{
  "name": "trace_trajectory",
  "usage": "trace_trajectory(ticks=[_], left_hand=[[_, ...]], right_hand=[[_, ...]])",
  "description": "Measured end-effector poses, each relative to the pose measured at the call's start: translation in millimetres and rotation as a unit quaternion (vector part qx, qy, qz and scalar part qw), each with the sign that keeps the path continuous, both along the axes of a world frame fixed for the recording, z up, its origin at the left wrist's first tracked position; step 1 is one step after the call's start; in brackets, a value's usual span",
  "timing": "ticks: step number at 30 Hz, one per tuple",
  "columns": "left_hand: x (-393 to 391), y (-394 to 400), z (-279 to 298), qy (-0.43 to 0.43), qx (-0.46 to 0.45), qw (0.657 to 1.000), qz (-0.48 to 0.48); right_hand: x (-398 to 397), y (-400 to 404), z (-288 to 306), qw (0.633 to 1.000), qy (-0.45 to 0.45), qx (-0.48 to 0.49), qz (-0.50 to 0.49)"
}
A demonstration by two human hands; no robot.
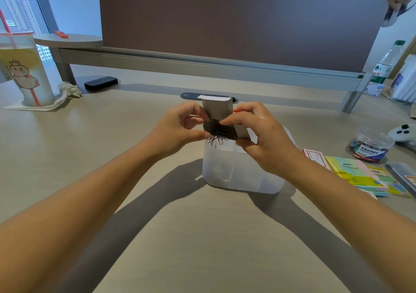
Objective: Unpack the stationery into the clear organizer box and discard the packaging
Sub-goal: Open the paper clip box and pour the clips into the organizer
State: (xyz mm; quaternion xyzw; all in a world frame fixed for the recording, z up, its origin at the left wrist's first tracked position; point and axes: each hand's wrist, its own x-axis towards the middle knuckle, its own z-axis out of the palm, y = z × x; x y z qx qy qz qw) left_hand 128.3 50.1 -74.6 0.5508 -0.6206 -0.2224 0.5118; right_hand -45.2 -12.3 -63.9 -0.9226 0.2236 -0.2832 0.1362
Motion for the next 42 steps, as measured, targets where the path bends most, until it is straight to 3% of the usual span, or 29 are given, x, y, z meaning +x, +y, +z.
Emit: trace_trajectory(ticks=[11,23,28,34,37,42], left_hand=[[-6.9,3.8,-3.3,0.005,-0.044,0.999,0.023],[-21.2,4.7,5.8,-0.099,-0.003,0.991,0.085],[-22.5,25.3,9.8,-0.122,-0.018,0.980,0.156],[-13.9,83.6,-10.4,-0.087,0.022,0.961,0.263],[-7.4,112.9,-37.9,-0.076,0.078,0.953,0.283],[8.0,124.5,-58.8,-0.087,0.134,0.933,0.322]], right_hand=[[4.2,0.2,0.6,0.999,-0.037,-0.018,0.002],[-0.6,-4.9,4.2,0.985,-0.104,0.139,-0.012],[-2.2,4.9,0.4,0.994,-0.054,0.084,-0.033],[-17.5,42.1,-23.7,0.983,-0.035,-0.177,0.022],[-27.5,64.0,-50.4,0.982,0.058,-0.155,0.089],[-31.8,73.0,-69.4,0.981,0.175,-0.017,0.087]])
